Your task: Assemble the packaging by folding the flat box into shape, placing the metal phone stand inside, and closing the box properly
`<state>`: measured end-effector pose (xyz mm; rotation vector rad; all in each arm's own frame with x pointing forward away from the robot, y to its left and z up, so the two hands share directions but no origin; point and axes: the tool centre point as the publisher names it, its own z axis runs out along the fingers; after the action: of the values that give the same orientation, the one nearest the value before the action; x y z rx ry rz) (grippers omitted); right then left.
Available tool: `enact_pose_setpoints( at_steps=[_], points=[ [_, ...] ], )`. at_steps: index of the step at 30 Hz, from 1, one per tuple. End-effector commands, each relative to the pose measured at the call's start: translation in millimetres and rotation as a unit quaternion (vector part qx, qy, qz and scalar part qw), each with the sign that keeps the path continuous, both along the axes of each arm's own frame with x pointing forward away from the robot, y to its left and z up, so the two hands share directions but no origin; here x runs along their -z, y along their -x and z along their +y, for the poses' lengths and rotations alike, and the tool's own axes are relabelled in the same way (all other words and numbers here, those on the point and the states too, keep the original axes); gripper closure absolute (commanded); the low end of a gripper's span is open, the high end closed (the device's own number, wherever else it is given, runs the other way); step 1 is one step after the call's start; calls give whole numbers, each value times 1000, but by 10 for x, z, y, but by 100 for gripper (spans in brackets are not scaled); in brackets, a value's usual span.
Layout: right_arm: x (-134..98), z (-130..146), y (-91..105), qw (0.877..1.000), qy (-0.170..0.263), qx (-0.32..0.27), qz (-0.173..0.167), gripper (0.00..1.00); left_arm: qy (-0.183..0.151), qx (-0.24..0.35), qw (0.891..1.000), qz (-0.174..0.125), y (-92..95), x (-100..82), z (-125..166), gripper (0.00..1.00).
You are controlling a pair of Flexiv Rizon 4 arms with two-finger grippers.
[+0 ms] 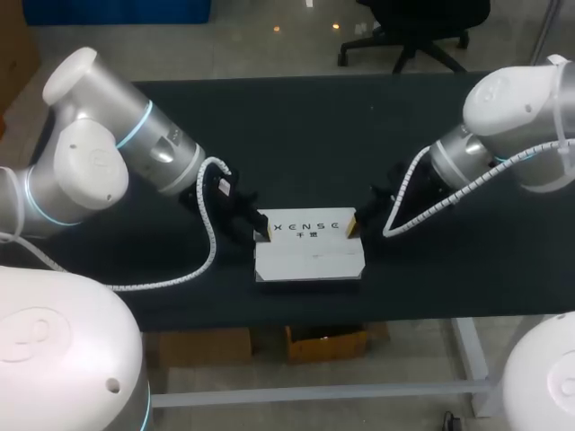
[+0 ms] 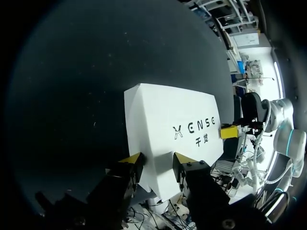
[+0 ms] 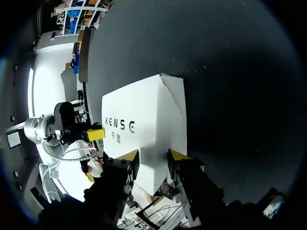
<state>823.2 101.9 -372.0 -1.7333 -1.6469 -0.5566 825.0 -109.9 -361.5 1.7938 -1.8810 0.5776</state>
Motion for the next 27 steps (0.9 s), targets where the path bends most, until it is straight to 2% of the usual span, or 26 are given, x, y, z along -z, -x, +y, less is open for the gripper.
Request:
enact_pose_setpoints(
  at_steps=[1, 8, 27],
  points=[
    [-39, 51, -40, 1000, 4, -5, 9, 64, -6, 0, 1000, 2, 12, -49, -55, 59],
    [-95, 72, -33, 1000, 11, -6, 16, 64, -7, 1, 1000, 7, 17, -82, -61, 59],
    [-154, 70, -42, 998, 8, -16, 53, 64, -4, 8, 998, 58, -35, -144, -72, 59]
  ],
)
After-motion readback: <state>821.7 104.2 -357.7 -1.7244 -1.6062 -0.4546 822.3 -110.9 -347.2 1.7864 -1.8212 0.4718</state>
